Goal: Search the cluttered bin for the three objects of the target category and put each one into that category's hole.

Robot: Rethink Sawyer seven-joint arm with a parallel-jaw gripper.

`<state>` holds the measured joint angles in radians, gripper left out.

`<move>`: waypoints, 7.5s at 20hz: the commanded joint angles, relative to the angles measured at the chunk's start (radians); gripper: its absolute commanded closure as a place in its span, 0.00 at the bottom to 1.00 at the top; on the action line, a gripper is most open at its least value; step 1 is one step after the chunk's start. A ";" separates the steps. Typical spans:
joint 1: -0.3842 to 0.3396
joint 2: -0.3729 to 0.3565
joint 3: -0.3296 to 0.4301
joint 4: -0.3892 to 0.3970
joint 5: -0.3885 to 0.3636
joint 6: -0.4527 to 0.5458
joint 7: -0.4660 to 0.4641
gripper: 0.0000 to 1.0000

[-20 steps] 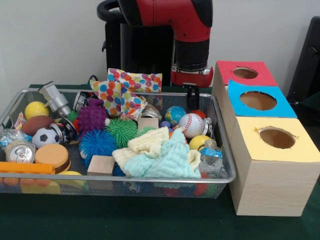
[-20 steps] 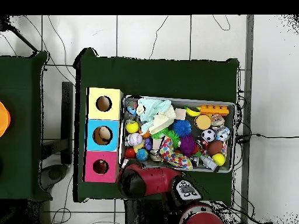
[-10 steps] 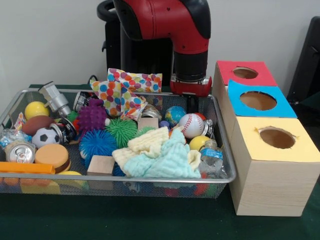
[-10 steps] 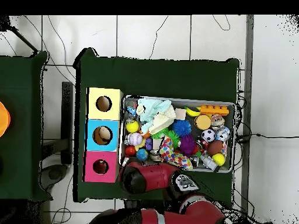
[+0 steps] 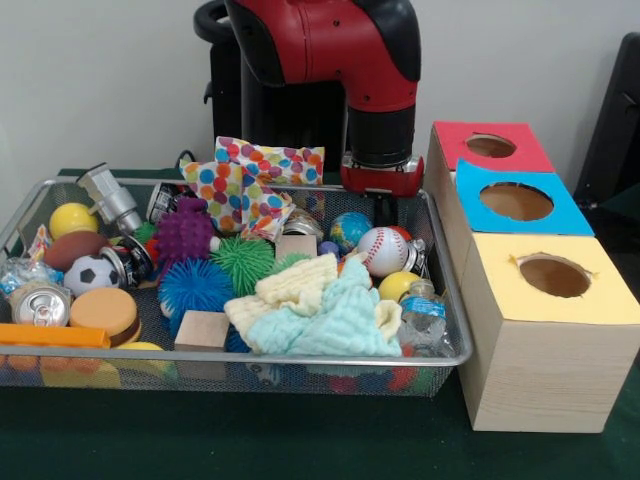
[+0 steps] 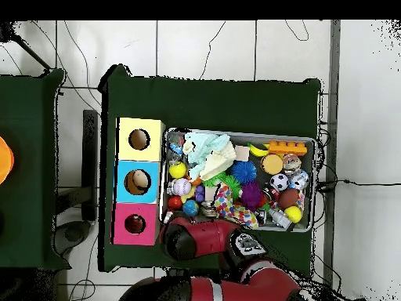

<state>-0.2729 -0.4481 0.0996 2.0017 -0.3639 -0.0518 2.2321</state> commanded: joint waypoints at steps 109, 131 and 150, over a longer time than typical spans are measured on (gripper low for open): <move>0.092 0.127 -0.277 -0.560 -0.186 -0.377 -0.026 1.00; -0.103 -0.271 0.118 -0.161 -0.171 0.423 -0.050 1.00; -0.058 -0.198 0.084 -0.133 -0.192 0.301 0.043 1.00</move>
<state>-0.3365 -0.7002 0.1189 1.8406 -0.5638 0.2853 2.2321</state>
